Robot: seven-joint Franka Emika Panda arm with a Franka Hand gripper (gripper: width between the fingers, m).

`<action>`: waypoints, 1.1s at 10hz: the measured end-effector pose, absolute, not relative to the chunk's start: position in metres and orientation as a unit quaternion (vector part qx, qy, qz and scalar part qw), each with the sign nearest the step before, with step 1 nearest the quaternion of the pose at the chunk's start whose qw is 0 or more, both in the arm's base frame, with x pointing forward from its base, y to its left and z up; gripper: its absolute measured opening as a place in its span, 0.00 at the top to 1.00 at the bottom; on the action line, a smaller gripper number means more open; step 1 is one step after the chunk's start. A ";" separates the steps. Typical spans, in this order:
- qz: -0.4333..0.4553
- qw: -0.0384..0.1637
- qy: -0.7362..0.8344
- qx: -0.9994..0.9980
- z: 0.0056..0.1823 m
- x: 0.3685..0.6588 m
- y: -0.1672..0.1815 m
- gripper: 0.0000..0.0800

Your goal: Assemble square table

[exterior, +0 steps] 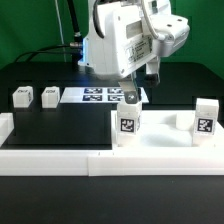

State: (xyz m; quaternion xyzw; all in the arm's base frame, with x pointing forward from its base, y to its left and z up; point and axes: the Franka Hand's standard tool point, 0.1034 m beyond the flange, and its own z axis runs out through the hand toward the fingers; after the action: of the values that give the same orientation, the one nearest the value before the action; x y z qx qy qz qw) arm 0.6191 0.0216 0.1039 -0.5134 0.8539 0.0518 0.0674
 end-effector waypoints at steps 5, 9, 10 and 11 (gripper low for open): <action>0.036 0.077 0.825 -0.559 0.104 0.620 0.022 0.19; 0.006 0.088 0.674 -0.734 0.111 0.612 0.027 0.19; 0.005 0.088 0.666 -0.741 0.111 0.612 0.027 0.19; 0.000 0.087 0.626 -0.775 0.111 0.612 0.026 0.19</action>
Offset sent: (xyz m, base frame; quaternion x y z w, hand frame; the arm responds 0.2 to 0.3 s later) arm 0.0000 0.0000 0.0000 0.0000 0.0000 0.0000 1.0000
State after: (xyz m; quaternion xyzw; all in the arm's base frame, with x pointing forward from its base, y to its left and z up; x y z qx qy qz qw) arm 0.6122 0.0265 0.1105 -0.7745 0.6265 0.0004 0.0872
